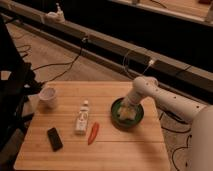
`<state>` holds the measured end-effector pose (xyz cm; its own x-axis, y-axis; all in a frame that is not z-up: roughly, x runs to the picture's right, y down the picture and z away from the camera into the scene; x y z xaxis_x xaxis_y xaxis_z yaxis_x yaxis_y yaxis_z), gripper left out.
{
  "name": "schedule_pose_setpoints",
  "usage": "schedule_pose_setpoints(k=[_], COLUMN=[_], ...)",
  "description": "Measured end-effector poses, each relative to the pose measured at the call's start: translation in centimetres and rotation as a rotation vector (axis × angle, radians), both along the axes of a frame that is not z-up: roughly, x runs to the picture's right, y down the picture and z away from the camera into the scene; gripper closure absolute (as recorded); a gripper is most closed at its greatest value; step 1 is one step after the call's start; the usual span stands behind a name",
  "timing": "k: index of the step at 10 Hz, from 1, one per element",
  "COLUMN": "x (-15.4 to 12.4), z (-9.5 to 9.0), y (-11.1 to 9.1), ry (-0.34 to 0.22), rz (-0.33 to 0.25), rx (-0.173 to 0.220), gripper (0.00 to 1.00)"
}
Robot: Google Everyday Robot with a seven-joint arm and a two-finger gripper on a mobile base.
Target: Place the white sponge in the ceramic cup
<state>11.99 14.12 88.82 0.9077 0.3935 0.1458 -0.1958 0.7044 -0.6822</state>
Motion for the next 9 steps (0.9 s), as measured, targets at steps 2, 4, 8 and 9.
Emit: schedule_pose_setpoints(k=[2, 4, 8, 9], x=[-0.2, -0.3, -1.6, -2.5], z=[-0.1, -0.6, -4.8, -6.2], y=[0.1, -0.6, -6.0, -7.6], ry=[-0.003, -0.005, -0.061, -0.1], rz=[-0.003, -0.006, 0.06, 0.105], rx=[0.002, 0.018, 0.11, 0.13], gripper=[0.74, 0.94, 1.0, 1.0])
